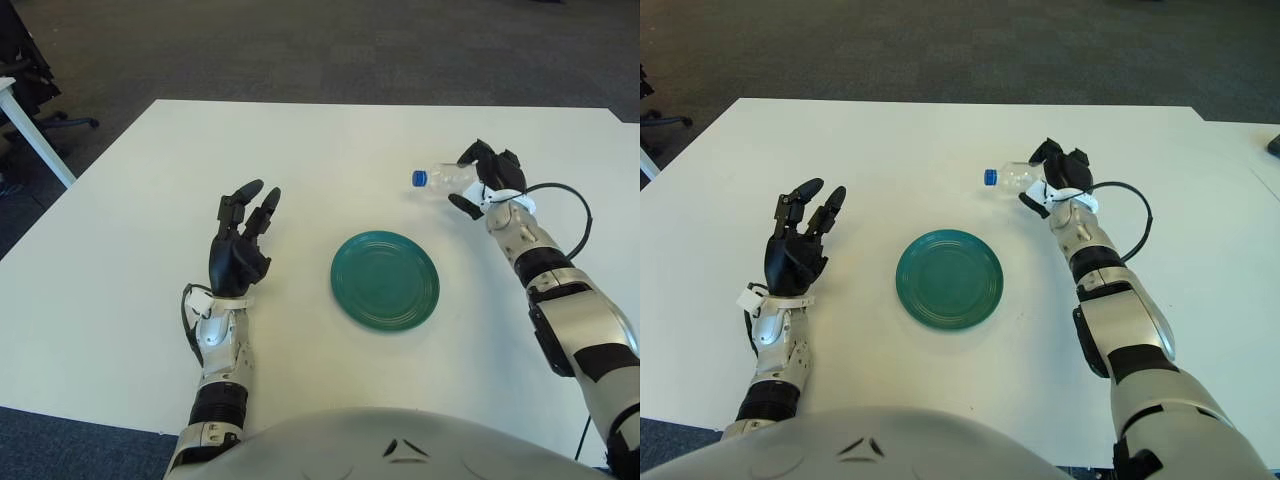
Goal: Put the bottle into the plate.
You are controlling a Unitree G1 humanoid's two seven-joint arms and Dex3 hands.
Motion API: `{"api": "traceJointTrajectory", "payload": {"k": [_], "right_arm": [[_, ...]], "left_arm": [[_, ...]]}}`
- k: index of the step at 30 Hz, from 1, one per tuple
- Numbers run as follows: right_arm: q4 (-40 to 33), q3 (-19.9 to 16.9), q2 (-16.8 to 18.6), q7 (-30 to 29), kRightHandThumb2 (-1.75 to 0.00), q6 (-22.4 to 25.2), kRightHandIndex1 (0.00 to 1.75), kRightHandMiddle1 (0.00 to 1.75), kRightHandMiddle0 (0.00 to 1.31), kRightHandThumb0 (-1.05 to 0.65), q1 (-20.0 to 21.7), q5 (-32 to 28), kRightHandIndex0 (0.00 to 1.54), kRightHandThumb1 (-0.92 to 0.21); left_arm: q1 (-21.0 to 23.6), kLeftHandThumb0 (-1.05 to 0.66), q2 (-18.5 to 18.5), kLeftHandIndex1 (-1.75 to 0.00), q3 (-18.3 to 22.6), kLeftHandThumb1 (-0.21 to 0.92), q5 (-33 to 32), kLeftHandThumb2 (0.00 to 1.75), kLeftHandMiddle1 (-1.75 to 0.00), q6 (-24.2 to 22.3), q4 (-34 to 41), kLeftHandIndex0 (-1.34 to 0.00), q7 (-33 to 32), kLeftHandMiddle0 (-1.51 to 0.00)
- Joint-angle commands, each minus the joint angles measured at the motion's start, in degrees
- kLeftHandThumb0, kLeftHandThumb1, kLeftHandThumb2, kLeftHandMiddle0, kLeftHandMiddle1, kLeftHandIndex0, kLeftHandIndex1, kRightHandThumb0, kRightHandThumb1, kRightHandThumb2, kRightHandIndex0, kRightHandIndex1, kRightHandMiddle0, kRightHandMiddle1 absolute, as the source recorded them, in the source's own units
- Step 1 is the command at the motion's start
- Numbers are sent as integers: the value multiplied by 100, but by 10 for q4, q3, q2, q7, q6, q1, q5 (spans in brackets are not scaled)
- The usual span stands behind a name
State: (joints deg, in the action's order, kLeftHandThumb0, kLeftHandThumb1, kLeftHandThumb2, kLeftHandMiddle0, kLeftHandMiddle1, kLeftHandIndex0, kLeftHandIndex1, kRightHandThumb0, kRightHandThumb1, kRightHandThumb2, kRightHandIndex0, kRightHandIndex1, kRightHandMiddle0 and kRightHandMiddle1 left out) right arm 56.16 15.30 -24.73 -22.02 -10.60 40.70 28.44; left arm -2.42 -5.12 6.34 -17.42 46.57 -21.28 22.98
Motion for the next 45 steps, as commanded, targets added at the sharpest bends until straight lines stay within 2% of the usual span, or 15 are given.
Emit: {"api": "traceJointTrajectory", "payload": {"k": [1,12,27,34,45], "right_arm": [[-48,-6,-12,13,-167,12,164,175,66,0,-14,2,88,2],[-166,-11,-29,22,-170,44,158,175,70,0,-42,21,94,7],[-312,-23,-29,39,-172,89,158,175,71,0,-103,47,96,10],[-428,-5,-13,51,-173,121,160,175,71,0,-177,89,95,10],[-527,3,-12,108,-174,134,162,175,71,0,-228,118,94,9]], "left_arm": [[-48,-73,-21,-97,1,92,2,101,-5,-4,-82,0,-6,-48],[-37,-72,-20,-94,4,92,4,101,-5,-9,-96,0,-3,-47],[-35,-74,-19,-92,8,92,9,99,-4,-18,-96,0,-4,-45],[-34,-71,-20,-91,8,92,11,100,-3,-12,-101,0,0,-43],[-33,-70,-20,-90,7,92,17,101,-2,-14,-98,0,-5,-42]]}}
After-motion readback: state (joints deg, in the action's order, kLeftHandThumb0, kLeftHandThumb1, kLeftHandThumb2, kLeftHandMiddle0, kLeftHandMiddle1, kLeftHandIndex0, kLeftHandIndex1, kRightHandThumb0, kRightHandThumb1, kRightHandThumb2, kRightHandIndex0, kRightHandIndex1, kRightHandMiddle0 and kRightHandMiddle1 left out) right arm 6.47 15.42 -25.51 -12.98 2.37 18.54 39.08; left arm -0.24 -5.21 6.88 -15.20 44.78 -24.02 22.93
